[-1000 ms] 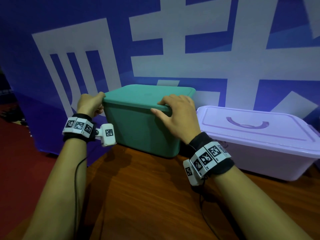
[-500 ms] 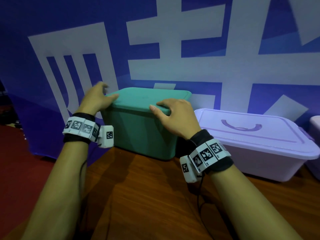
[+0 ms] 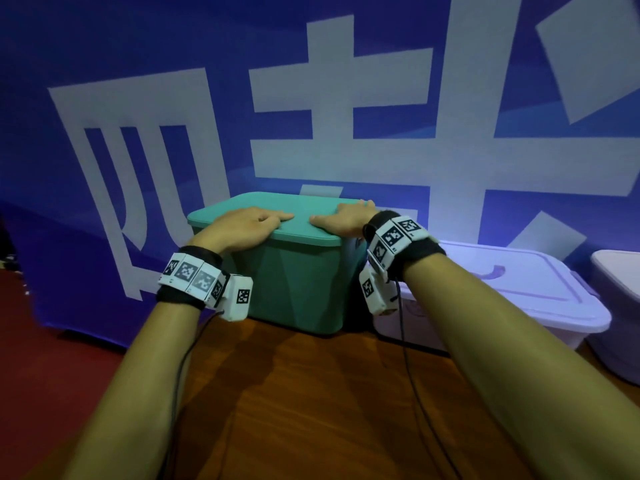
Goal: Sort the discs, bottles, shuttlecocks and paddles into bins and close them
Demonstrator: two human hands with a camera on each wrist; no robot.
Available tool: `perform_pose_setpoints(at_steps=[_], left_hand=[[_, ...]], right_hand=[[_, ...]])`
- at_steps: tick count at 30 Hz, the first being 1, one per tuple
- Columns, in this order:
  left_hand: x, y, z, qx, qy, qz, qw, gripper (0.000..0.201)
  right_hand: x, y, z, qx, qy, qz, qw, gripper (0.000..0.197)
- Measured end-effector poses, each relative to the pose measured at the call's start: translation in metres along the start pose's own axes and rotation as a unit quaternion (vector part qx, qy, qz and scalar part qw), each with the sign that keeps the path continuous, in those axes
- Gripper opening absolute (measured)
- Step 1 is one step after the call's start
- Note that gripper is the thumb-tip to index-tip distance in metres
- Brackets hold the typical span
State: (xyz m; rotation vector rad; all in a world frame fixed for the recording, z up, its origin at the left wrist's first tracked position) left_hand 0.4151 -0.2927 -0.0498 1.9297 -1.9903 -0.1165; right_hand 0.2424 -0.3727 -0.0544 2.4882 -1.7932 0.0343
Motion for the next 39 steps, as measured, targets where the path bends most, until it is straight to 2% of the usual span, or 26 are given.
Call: perform_pose_setpoints(at_steps=[2, 7, 16, 20, 28, 30, 33, 35, 37, 39], left_hand=[[0.001, 0.0, -0.001, -0.004, 0.0, 0.001, 1.0, 0.043], [0.0, 0.0, -0.001, -0.004, -0.001, 0.001, 1.0, 0.044], [0.0, 0.0, 0.0, -0.003, -0.002, 0.004, 1.0, 0.043], [0.0, 0.003, 0.0, 0.003, -0.003, 0.008, 1.0, 0.044], [0.0, 0.003, -0.002, 0.007, 0.021, 0.006, 1.0, 0.044], [-0.001, 0.001, -0.001, 0.009, 0.025, 0.002, 1.0, 0.045], [-0.003, 0.006, 0.001, 0.009, -0.01, -0.003, 1.0, 0.046], [-0.007, 0.01, -0.001, 0.01, -0.037, -0.003, 0.999, 0.047], [-0.014, 0.024, -0.012, 0.036, -0.021, 0.011, 0.999, 0.043], [-0.022, 0.045, -0.032, 0.093, 0.047, 0.02, 0.994, 0.032]], right_hand=[[0.006, 0.002, 0.001, 0.012, 0.0, 0.014, 1.0, 0.099], [-0.003, 0.004, -0.01, 0.011, 0.013, 0.017, 1.0, 0.083], [-0.008, 0.008, -0.028, -0.024, 0.023, 0.043, 0.999, 0.092], [0.001, 0.004, -0.015, 0.026, -0.014, 0.037, 0.999, 0.09], [0.015, 0.01, -0.005, 0.096, 0.01, 0.05, 0.994, 0.093], [0.016, 0.016, -0.007, 0.128, 0.045, 0.054, 0.989, 0.082], [0.008, 0.026, -0.017, 0.173, 0.094, 0.049, 0.979, 0.036], [-0.009, 0.026, -0.024, 0.171, 0.092, 0.036, 0.98, 0.017], [-0.032, 0.027, -0.038, 0.171, 0.114, 0.018, 0.979, 0.012], [-0.056, 0.036, -0.053, 0.19, 0.152, 0.004, 0.97, 0.019]])
Point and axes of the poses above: each hand's wrist, its own x-axis towards the middle knuckle, its own z-axis out of the palm, y = z × x, the point moved 10 cm from there along x, towards the middle knuckle, and after that the axes turned 7 degrees about -x, right-handed, at the moved point
